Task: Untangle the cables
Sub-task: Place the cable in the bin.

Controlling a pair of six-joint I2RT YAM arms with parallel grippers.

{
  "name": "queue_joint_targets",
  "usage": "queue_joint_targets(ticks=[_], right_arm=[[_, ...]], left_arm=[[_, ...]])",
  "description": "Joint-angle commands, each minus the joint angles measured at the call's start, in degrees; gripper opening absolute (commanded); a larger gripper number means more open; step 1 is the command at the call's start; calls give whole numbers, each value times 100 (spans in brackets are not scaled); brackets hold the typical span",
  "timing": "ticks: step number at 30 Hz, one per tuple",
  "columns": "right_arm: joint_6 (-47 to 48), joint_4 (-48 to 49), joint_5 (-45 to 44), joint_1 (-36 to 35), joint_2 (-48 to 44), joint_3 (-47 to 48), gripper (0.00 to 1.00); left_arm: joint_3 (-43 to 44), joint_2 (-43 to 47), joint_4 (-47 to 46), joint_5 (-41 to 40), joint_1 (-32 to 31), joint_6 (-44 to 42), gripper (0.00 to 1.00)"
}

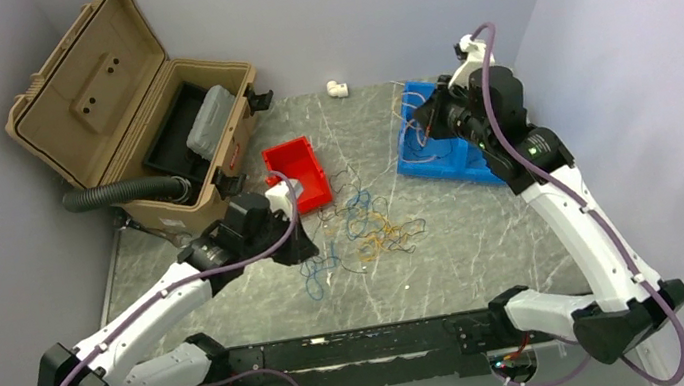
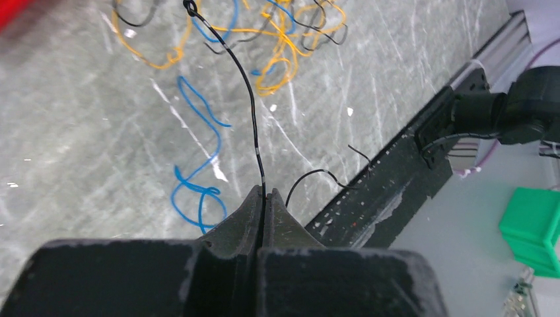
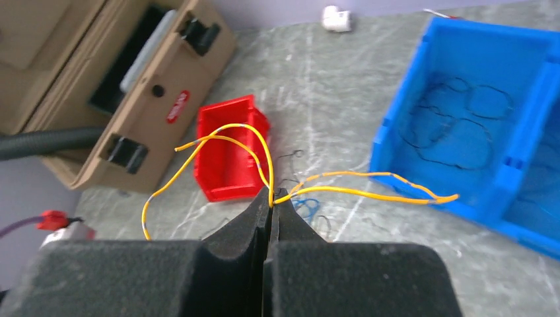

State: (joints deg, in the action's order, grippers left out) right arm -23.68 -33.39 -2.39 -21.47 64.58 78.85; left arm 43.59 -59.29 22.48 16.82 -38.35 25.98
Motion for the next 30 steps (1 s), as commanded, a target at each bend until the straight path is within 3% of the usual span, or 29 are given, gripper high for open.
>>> queue_joint_targets(ticks=[1, 7, 13, 21, 30], right_arm=[[109, 713, 965, -54, 346, 273, 0], [16, 1650, 1410, -220, 975, 379, 0], [296, 1813, 756, -981, 2022, 1147, 0], [406, 2200, 723, -1464, 3657, 2185, 0], [331, 2269, 777, -1662, 5215, 3177, 0]], left_arm=[[-120, 31, -645, 298, -305, 378, 0], [-483, 773, -463, -109, -564, 574, 0], [-984, 1588, -366, -284, -569, 984, 0], [-1386, 1992, -167, -452, -594, 1401, 0], [-1265, 2127, 327, -778, -594, 1350, 0]])
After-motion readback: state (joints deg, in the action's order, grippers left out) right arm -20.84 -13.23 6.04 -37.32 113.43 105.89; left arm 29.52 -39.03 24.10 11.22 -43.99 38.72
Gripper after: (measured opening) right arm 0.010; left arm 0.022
